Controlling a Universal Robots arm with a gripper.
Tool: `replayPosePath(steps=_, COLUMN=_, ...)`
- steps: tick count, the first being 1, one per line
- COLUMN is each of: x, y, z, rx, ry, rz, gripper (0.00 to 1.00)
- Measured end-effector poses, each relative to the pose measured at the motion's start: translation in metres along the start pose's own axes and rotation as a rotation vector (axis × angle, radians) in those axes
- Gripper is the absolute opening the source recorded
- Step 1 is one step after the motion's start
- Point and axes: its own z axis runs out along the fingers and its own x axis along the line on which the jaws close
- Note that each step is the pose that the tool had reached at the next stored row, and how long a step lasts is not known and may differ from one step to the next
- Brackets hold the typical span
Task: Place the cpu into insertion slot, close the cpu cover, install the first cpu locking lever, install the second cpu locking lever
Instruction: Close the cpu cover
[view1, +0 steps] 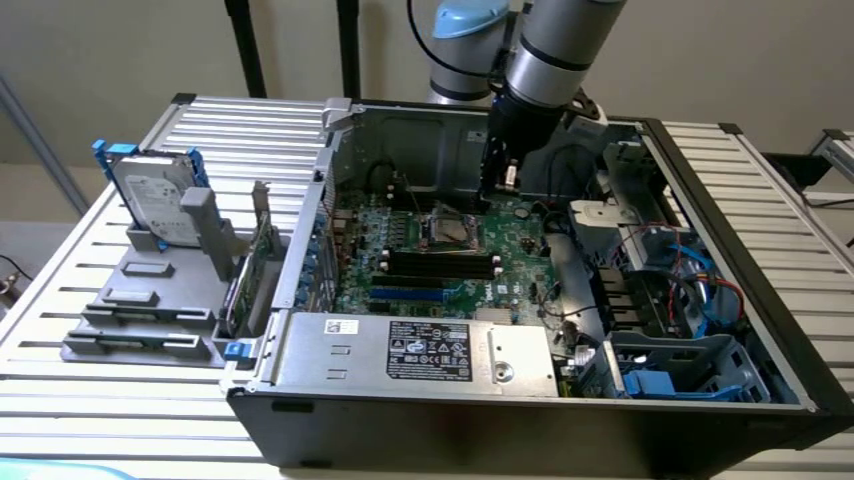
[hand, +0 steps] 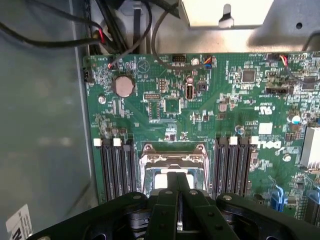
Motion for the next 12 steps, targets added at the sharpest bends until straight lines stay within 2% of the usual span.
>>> replayPosePath(steps=7, x=-0.001, y=-0.0104, z=0.0022, rx=0.0294, ry=-0.0018, rz=-0.002, gripper=0.11)
replayPosePath(steps=9, x=-0.001, y=-0.0138, z=0.0035, rx=0.0359, ry=-0.0022, rz=-0.003, gripper=0.11)
replayPosePath(steps=12, x=-0.001, y=-0.0206, z=0.0069, rx=0.0419, ry=-0.0027, rz=-0.004, gripper=0.11)
